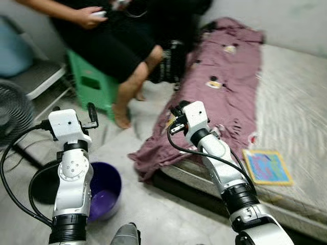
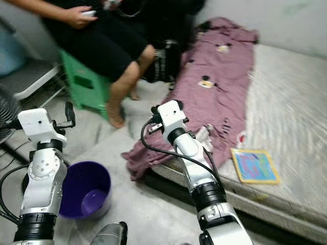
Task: Clean up the room
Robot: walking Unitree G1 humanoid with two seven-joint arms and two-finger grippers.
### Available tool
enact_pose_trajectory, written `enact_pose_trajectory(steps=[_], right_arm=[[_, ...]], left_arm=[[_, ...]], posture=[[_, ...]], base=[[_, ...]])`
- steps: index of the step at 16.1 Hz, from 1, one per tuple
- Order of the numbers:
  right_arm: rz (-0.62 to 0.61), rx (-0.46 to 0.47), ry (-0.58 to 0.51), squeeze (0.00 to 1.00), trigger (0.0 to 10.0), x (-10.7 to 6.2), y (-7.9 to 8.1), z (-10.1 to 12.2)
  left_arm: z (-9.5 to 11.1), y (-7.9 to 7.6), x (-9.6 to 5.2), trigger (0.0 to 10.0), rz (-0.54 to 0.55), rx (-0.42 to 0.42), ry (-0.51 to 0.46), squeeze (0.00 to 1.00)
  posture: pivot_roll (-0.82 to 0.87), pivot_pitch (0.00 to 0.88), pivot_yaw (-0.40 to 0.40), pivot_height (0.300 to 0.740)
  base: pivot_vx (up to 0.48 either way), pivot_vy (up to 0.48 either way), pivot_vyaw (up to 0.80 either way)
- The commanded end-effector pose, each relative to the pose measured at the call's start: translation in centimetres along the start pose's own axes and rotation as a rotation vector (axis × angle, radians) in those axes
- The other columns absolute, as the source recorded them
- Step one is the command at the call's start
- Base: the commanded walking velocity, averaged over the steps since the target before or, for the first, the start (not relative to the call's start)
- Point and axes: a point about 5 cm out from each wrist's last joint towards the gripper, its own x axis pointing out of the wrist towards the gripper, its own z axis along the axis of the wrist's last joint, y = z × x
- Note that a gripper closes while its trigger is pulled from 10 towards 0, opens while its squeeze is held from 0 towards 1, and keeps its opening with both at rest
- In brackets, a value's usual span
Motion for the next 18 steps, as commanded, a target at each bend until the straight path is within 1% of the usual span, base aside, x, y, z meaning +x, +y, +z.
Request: enact_pose_trajectory(steps=[1,6,10,13,16,18], right_arm=[[-0.002,-0.003,-0.030,0.00,10.0,0.20,-0.22,0.73],[0.004,-0.005,-0.027,0.00,10.0,0.10,-0.16,0.64],[0.007,-0.002,-0.022,0.00,10.0,0.05,-0.10,0.51],[0.006,0.017,-0.012,0.00,10.0,0.05,-0.15,0.33],[0.013,0.011,-0.016,0.00,10.0,0.02,-0.08,0.37],[0.023,-0.002,-0.022,0.00,10.0,0.01,0.04,0.43]], left_arm=[[0.16,-0.31,0.08,10.0,-0.013,0.016,-0.012,0.00],[0.14,-0.43,0.18,10.0,-0.003,0.012,-0.013,0.00],[0.01,-0.50,0.09,10.0,-0.005,-0.012,-0.008,0.00],[0.04,-0.76,0.02,10.0,-0.018,-0.030,-0.010,0.00],[-0.08,-0.83,0.00,10.0,-0.018,-0.052,-0.001,0.00],[-0.13,-0.88,0.00,10.0,-0.024,-0.065,0.004,0.00]], posture=[[0.06,0.007,-0.015,0.740],[0.05,0.003,-0.011,0.740],[0.05,0.000,-0.012,0.740],[0.05,0.000,-0.013,0.740],[0.05,0.000,-0.014,0.740],[0.05,0.000,-0.014,0.740]], base=[[0.000,0.000,0.80],[0.000,0.000,0.80],[0.000,0.000,0.80],[0.000,0.000,0.00],[0.000,0.000,0.00],[0.000,0.000,0.80]])
